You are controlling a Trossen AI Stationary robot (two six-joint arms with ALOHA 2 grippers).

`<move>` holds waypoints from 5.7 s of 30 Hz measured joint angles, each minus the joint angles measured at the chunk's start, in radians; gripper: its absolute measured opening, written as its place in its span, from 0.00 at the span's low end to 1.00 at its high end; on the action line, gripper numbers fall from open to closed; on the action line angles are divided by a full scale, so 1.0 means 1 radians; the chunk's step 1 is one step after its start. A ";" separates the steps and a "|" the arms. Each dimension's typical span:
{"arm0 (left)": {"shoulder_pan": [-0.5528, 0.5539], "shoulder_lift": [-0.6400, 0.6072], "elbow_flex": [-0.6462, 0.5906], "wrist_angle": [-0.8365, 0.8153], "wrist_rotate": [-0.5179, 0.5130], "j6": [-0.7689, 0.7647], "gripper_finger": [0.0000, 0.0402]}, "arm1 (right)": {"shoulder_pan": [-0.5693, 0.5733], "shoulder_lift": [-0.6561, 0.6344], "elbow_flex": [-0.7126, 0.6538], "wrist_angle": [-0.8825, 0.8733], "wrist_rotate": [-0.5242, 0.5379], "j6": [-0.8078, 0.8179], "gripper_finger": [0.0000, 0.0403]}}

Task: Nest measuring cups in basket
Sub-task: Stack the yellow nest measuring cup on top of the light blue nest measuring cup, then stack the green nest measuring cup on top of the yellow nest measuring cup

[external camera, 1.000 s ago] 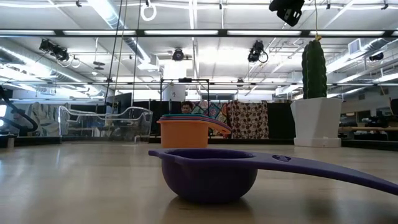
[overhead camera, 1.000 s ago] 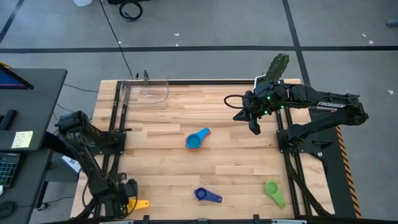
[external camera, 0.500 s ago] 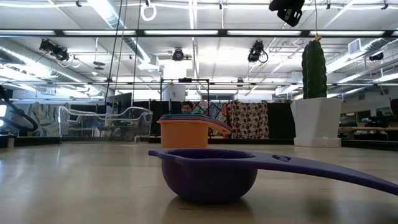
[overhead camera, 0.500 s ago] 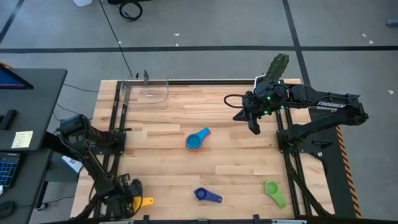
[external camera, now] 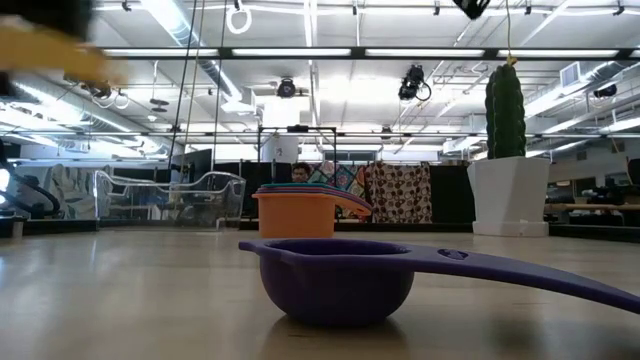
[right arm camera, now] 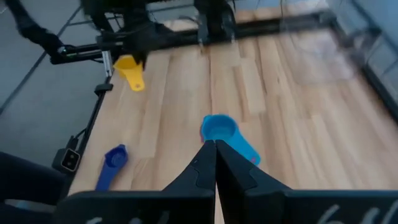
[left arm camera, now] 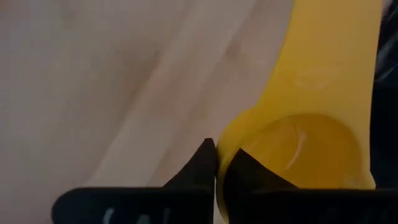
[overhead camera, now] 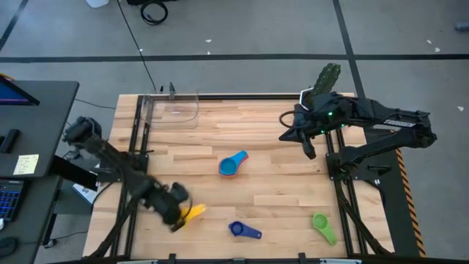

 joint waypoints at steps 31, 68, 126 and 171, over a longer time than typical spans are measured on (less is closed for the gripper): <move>0.779 0.353 0.501 -0.157 0.117 0.799 0.03 | 0.001 -0.041 0.003 -0.063 0.242 -0.023 0.02; 0.739 0.534 0.501 -0.145 0.011 0.726 0.17 | -0.002 -0.041 0.003 -0.063 0.239 -0.023 0.02; 0.616 0.530 1.439 -0.742 0.271 0.950 0.18 | 0.554 0.146 0.003 -0.650 -0.176 0.163 0.06; 0.531 0.520 1.434 -0.906 0.272 0.998 0.18 | 0.825 0.587 -0.318 -0.184 -0.198 0.317 0.31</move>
